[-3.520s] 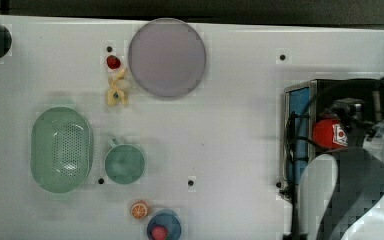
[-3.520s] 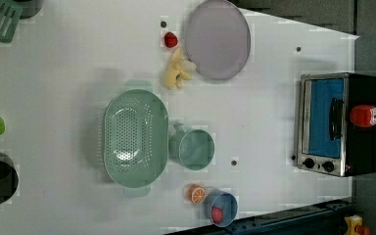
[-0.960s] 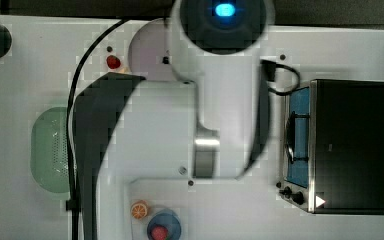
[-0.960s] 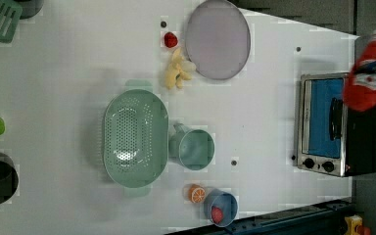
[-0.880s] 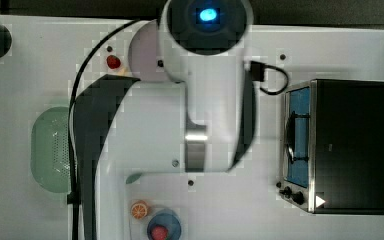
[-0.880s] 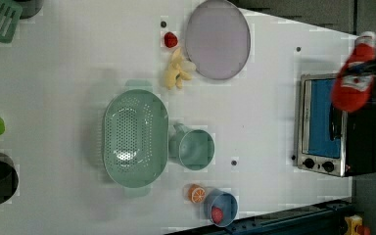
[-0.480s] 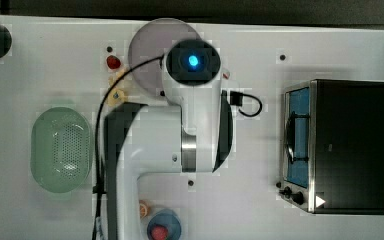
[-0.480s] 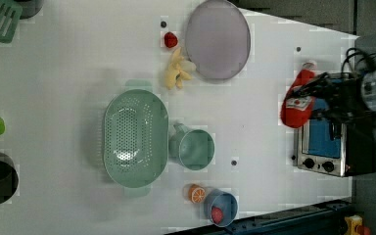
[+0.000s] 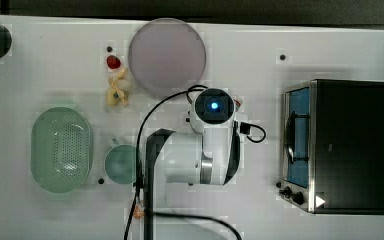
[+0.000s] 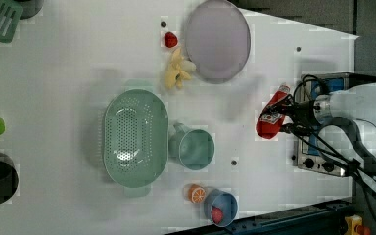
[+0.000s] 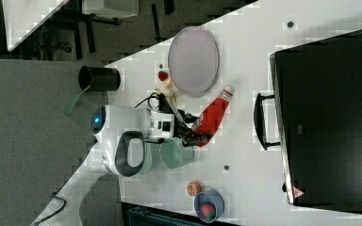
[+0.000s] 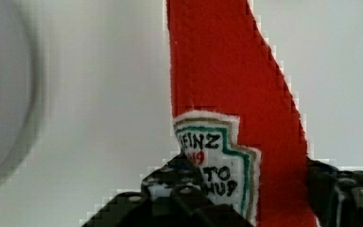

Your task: Pick Ketchup from oven and place it on table.

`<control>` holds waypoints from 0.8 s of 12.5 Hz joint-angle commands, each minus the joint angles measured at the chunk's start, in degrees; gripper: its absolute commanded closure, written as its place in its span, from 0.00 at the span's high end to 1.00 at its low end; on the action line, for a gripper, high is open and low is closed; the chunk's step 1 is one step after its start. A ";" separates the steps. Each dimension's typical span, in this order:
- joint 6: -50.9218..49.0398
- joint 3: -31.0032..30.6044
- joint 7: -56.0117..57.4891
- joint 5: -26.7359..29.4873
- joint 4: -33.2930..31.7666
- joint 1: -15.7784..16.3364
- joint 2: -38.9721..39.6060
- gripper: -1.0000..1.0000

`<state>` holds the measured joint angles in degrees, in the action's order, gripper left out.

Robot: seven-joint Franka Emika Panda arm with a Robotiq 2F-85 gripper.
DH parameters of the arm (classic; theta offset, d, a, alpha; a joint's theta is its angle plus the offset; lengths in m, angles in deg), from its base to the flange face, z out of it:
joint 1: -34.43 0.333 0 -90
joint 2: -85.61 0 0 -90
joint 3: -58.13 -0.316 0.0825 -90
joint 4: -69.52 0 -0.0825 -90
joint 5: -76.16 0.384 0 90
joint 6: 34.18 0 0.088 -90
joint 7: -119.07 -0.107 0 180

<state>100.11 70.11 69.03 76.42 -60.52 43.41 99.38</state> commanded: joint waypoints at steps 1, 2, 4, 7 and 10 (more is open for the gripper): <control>6.86 -1.64 -1.40 0.67 0.53 0.48 3.29 0.88; 6.87 -1.72 -1.40 0.67 0.72 0.48 2.48 1.00; 5.43 -1.68 -1.40 0.67 0.72 0.46 0.38 1.00; -4.56 -1.59 -1.97 0.66 5.56 0.36 -6.83 1.00; -21.39 -1.55 -1.97 0.51 16.88 0.34 -12.17 1.00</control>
<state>82.21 68.57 68.77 77.63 -49.10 44.30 91.78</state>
